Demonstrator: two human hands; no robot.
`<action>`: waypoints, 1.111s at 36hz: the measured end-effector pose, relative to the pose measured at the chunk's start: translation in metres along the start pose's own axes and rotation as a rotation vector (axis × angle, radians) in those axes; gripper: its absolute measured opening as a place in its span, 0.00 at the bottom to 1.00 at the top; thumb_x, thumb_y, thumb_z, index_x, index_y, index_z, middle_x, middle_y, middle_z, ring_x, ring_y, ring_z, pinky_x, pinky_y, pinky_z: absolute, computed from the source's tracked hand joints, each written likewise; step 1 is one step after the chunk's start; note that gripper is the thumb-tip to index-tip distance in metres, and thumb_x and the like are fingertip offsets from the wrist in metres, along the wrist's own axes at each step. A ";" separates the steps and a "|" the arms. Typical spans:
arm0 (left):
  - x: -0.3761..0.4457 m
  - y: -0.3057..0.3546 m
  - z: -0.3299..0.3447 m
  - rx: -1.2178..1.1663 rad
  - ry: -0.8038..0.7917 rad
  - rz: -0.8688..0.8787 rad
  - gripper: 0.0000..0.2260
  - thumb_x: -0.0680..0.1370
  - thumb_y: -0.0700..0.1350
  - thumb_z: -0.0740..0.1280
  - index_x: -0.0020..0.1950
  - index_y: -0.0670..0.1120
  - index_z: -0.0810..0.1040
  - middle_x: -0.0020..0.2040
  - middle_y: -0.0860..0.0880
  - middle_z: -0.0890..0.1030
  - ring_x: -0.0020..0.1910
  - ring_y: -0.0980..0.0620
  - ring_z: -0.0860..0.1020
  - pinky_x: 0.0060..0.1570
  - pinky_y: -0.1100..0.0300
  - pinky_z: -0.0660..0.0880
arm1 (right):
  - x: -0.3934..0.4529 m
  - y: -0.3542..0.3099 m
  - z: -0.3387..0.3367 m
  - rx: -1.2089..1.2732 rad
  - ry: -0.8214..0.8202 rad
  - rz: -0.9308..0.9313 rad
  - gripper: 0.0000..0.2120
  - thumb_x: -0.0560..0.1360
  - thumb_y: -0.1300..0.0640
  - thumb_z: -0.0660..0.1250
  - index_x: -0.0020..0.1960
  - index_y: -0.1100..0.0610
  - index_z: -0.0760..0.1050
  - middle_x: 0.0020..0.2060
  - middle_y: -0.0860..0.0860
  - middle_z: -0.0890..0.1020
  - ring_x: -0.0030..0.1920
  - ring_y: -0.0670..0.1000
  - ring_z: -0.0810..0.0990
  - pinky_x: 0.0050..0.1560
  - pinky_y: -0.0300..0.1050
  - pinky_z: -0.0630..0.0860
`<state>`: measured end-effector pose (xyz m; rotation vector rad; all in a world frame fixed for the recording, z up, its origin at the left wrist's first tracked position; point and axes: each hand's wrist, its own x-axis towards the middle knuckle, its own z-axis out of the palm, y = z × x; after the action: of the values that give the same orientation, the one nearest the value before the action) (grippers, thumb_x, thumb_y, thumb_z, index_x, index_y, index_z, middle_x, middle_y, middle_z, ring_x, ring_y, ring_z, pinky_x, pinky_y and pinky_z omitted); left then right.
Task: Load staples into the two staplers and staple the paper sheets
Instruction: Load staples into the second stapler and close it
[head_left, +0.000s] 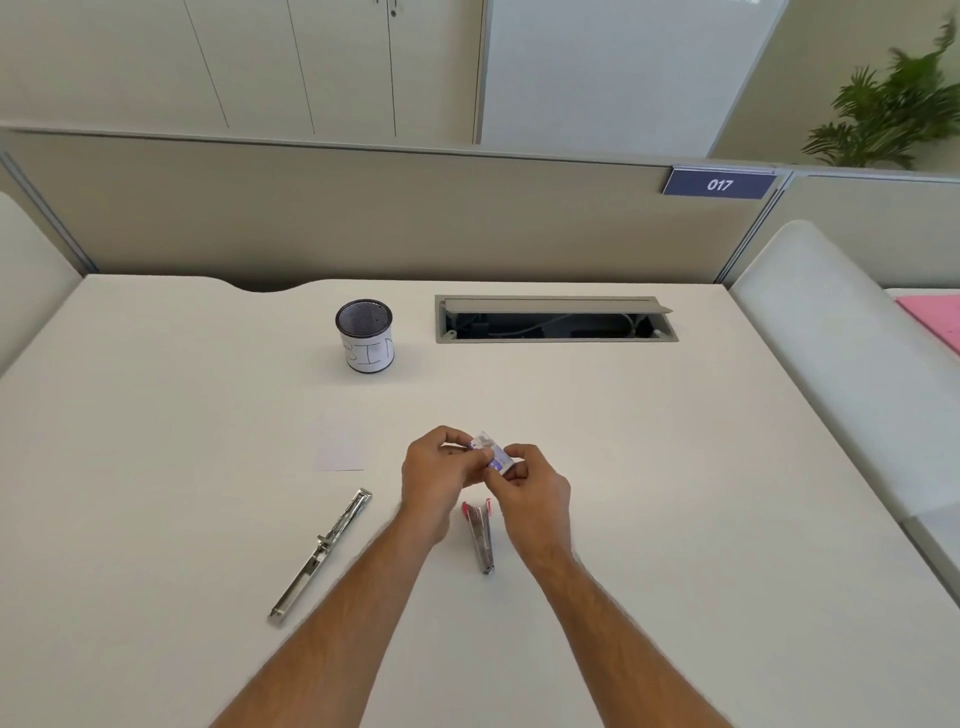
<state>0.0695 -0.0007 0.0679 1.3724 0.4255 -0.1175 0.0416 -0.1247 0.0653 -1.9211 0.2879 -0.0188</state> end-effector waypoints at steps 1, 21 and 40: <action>-0.001 0.001 -0.005 -0.022 0.019 -0.007 0.08 0.70 0.32 0.77 0.46 0.37 0.80 0.42 0.36 0.86 0.42 0.38 0.87 0.47 0.49 0.85 | -0.002 -0.002 0.002 0.010 -0.011 -0.003 0.08 0.74 0.55 0.72 0.52 0.48 0.78 0.34 0.43 0.84 0.32 0.43 0.80 0.32 0.36 0.75; -0.010 0.011 -0.038 -0.243 -0.033 -0.083 0.07 0.79 0.33 0.69 0.51 0.41 0.71 0.47 0.31 0.85 0.47 0.33 0.86 0.47 0.47 0.85 | -0.013 -0.016 0.012 0.084 -0.119 -0.099 0.19 0.73 0.63 0.74 0.44 0.36 0.83 0.39 0.49 0.87 0.42 0.54 0.85 0.46 0.48 0.83; -0.015 0.006 -0.032 -0.343 -0.018 -0.091 0.05 0.82 0.35 0.66 0.52 0.40 0.70 0.46 0.33 0.86 0.45 0.35 0.87 0.41 0.50 0.85 | -0.009 -0.010 -0.004 0.162 -0.190 -0.041 0.12 0.72 0.62 0.76 0.54 0.50 0.85 0.42 0.52 0.88 0.43 0.56 0.86 0.51 0.53 0.84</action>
<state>0.0507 0.0286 0.0749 1.0149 0.4694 -0.1254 0.0347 -0.1228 0.0774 -1.7532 0.1151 0.1100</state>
